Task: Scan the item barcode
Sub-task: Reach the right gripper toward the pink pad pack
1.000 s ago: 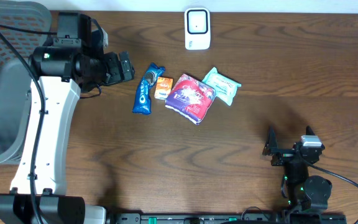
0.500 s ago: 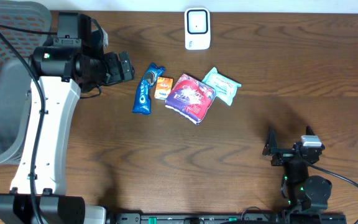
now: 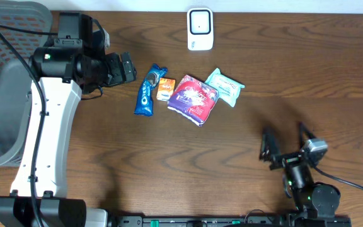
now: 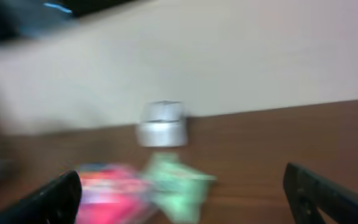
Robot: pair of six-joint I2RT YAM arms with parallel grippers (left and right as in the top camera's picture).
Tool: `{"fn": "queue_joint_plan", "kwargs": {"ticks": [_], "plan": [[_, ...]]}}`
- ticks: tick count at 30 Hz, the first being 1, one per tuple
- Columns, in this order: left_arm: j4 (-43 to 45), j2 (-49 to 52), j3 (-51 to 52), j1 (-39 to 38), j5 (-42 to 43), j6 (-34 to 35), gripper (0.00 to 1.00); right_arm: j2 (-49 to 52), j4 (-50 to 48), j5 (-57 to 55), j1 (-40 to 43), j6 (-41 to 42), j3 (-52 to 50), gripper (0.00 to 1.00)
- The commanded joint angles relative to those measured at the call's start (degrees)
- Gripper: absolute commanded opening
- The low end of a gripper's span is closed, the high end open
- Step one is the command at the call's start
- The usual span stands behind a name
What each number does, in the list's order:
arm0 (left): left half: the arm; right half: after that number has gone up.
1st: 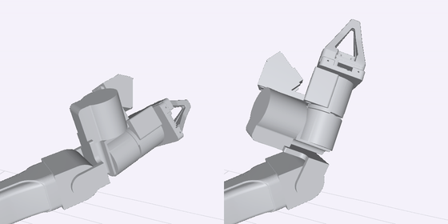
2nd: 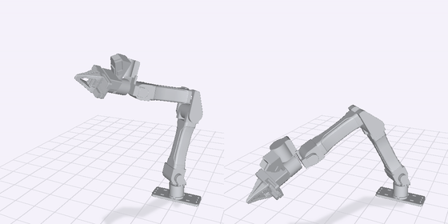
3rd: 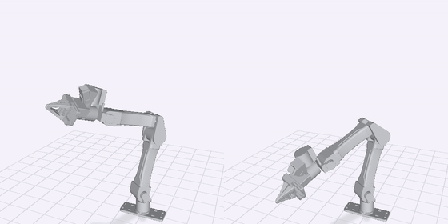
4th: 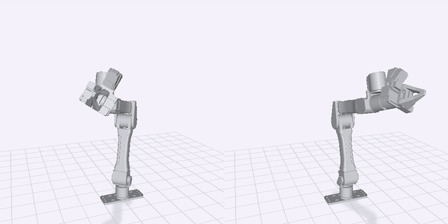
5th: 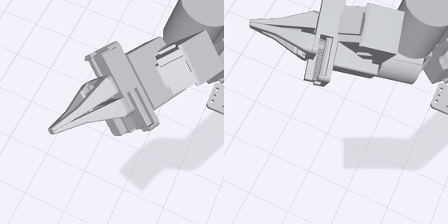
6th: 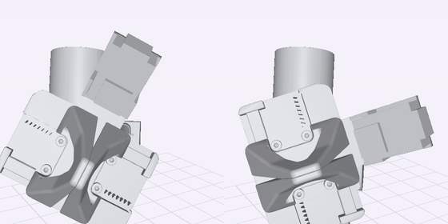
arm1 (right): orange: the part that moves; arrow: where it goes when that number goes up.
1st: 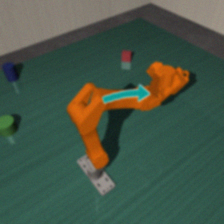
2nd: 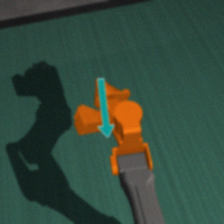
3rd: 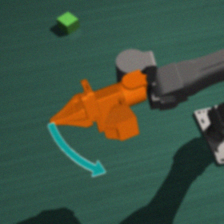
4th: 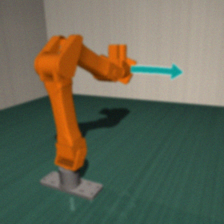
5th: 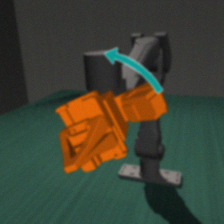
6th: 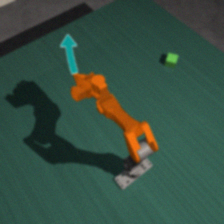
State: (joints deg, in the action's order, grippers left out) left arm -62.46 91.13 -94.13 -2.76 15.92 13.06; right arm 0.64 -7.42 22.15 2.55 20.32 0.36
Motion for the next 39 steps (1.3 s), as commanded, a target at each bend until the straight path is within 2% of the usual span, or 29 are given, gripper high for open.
{"fn": "queue_joint_plan", "kwargs": {"ticks": [1, 7, 9, 14, 20, 22, 25, 27, 29, 33, 36, 39], "plan": [[-0.11, 0.28, 0.15, 0.24, -0.57, -0.57, 0.98, -0.33, -2.99, 15.69, -0.39, 22.4, -0.07, 0.99], [-0.11, 0.28, 0.15, 0.24, -0.57, -0.57, 0.98, -0.13, -22.45, 12.31, -0.39, 25.09, 0.46, 0.99], [-0.11, 0.28, 0.15, 0.24, -0.57, -0.57, 0.98, 0.68, -22.56, 9.22, -0.39, 24.9, 2.67, 0.99], [-0.11, 0.28, 0.15, 0.24, -0.57, -0.57, 0.98, 11.28, -7.93, 8.41, -0.39, 15.17, 15.13, 0.99], [-0.11, 0.28, 0.15, 0.24, -0.57, -0.57, 0.98, 35.69, 17.73, 11.45, -0.39, 6.03, 34.86, 0.99], [-0.11, 0.28, 0.15, 0.24, -0.57, -0.57, 0.98, 44.46, 22.93, 17.51, -0.39, 2.16, 40.65, 0.99], [-0.11, 0.28, 0.15, 0.24, -0.57, -0.57, 0.98, 54.9, 23.5, 32.15, -0.39, -1.73, 45.88, 0.99], [-0.11, 0.28, 0.15, 0.24, -0.57, -0.57, 0.98, 60.65, 20.11, 38.75, -0.39, -0.22, 47.41, 0.99], [-0.11, 0.28, 0.15, 0.24, -0.57, -0.57, 0.98, 66.01, 13.46, 42.88, -0.42, 5.95, 47.58, 0.99], [-0.11, 0.28, 0.15, 0.24, -0.57, -0.57, 0.98, 74.82, 3.69, 42.01, -2.25, 17.57, 47.58, 0.99], [-0.09, 0.28, 0.15, 0.24, -0.57, -0.57, 0.98, 79.28, 4.35, 34.73, -6.27, 19.43, 47.6, 0.99], [-0.11, 0.28, 0.13, 0.24, -0.57, -0.57, 0.98, 83.25, 9.09, 20.33, -11.43, 22.73, 47.65, 0.99]]}}
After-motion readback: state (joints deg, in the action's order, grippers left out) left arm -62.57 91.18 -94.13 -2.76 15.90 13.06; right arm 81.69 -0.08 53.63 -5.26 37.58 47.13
